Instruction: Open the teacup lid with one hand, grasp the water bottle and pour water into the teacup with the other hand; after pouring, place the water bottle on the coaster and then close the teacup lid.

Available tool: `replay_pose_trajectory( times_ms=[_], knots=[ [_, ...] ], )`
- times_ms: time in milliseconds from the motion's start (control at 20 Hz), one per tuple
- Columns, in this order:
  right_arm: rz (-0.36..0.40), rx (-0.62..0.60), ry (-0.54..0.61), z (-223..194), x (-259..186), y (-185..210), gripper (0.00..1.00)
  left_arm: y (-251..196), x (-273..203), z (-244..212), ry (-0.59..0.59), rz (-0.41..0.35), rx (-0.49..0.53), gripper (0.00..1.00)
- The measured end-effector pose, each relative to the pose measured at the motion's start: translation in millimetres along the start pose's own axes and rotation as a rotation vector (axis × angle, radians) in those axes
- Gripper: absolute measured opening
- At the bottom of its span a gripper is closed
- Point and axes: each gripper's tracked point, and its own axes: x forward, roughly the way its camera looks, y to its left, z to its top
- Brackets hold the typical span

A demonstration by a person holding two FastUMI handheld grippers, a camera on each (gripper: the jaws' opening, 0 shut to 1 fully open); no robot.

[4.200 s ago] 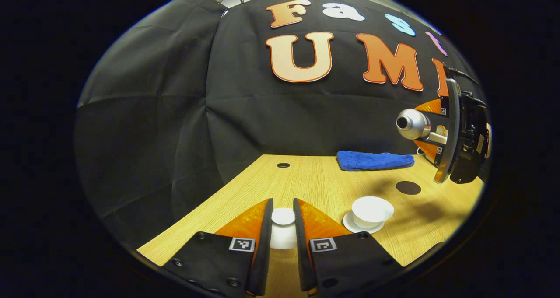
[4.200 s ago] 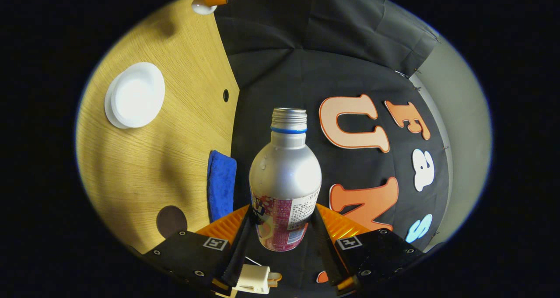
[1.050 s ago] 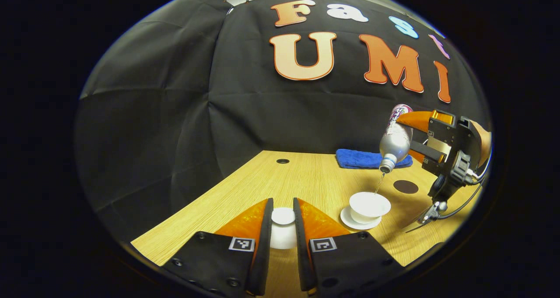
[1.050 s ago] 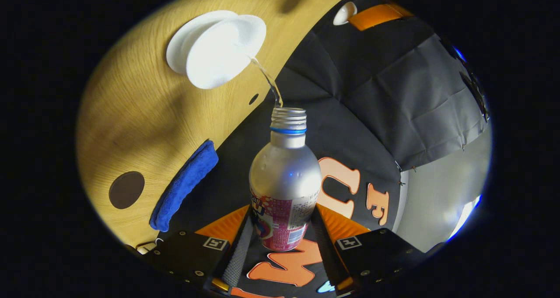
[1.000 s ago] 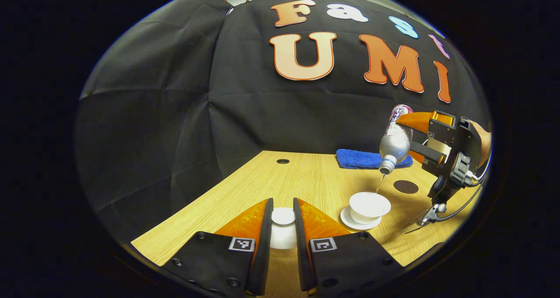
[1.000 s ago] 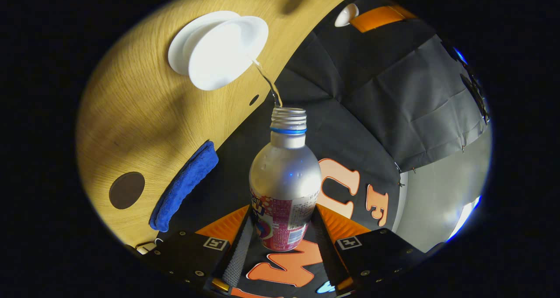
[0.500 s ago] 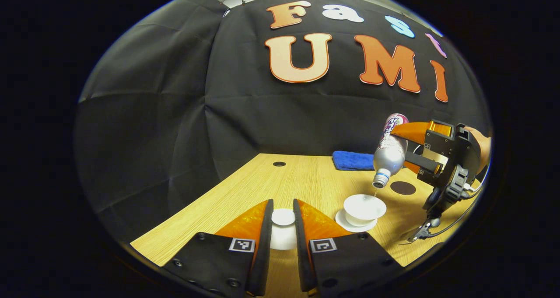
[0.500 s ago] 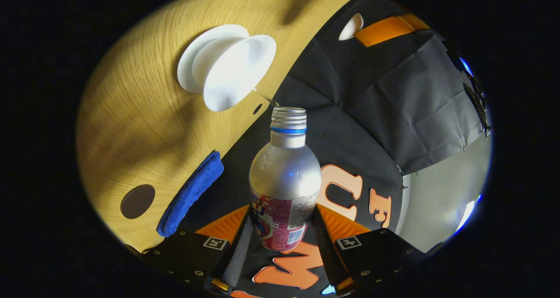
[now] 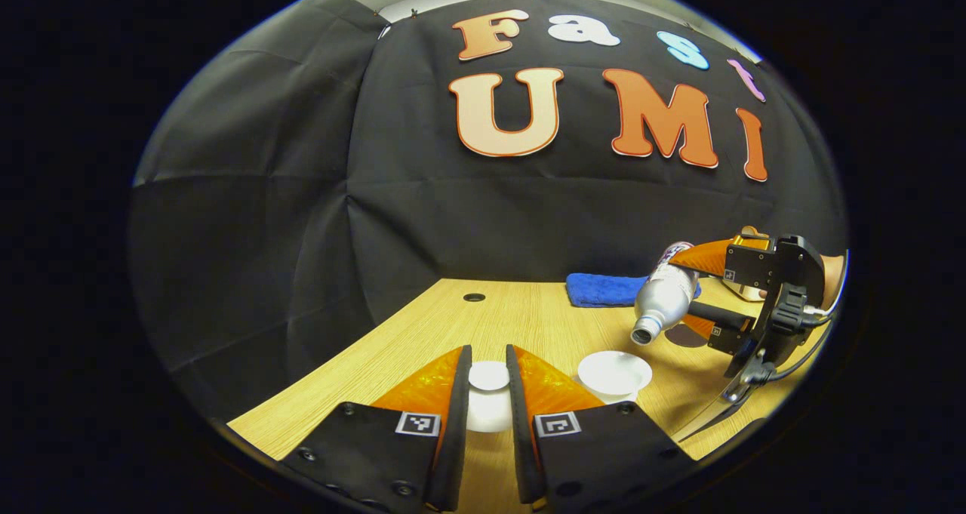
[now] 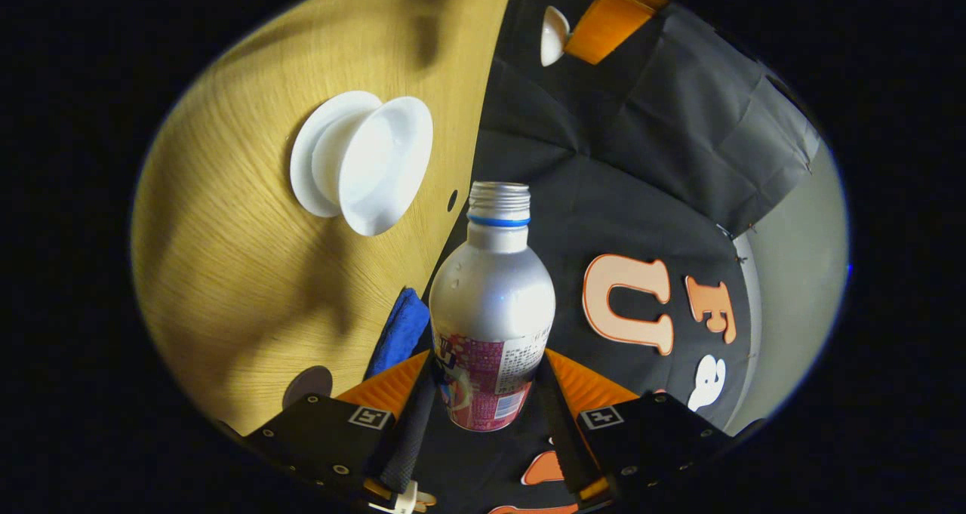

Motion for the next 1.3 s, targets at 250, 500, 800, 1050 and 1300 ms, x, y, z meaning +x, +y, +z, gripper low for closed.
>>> replay_pose_trajectory(
  times_ms=[250, 500, 800, 1050, 1300],
  knots=[
    [0.051, 0.267, 0.036, -17, -6, -1, 0.76, -15, 2, 14, -0.023, -0.028, 0.009, 0.31],
    [0.070, 0.514, 0.091, -42, -15, -1, 0.76, -39, 9, 27, -0.042, -0.070, 0.008, 0.32],
    [0.071, 0.772, 0.128, -75, -21, -11, 0.76, -69, 13, 36, -0.054, -0.109, 0.031, 0.27],
    [0.066, 0.958, 0.159, -102, -32, -11, 0.76, -91, 18, 38, -0.053, -0.140, 0.045, 0.28],
    [0.061, 1.134, 0.176, -122, -34, -9, 0.76, -113, 26, 29, -0.035, -0.173, 0.055, 0.32]
  ],
)
